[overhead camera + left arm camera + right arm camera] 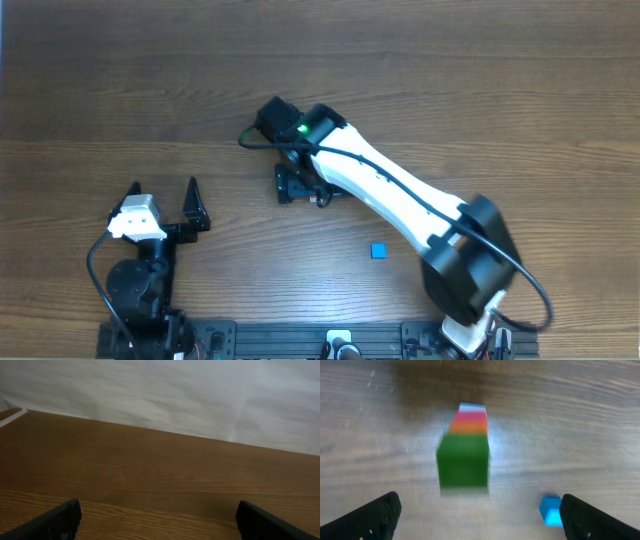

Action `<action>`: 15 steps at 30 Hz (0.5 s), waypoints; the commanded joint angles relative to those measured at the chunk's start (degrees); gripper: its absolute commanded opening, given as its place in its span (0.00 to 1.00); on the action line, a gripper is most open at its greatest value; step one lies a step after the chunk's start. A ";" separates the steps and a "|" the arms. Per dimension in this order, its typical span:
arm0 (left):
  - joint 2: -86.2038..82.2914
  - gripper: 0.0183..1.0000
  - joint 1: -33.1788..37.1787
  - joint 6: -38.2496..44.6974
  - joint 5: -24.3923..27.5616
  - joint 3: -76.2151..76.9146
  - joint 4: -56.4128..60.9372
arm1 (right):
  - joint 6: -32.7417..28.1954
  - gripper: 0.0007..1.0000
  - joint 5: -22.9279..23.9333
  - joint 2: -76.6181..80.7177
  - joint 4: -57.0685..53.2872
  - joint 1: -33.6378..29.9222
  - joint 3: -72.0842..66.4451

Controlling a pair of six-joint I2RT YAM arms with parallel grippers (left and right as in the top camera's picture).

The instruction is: Stack Cubes

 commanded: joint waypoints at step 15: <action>-0.42 1.00 0.31 0.87 0.57 -0.24 -0.02 | 4.85 0.99 0.02 -31.15 9.57 1.49 -40.85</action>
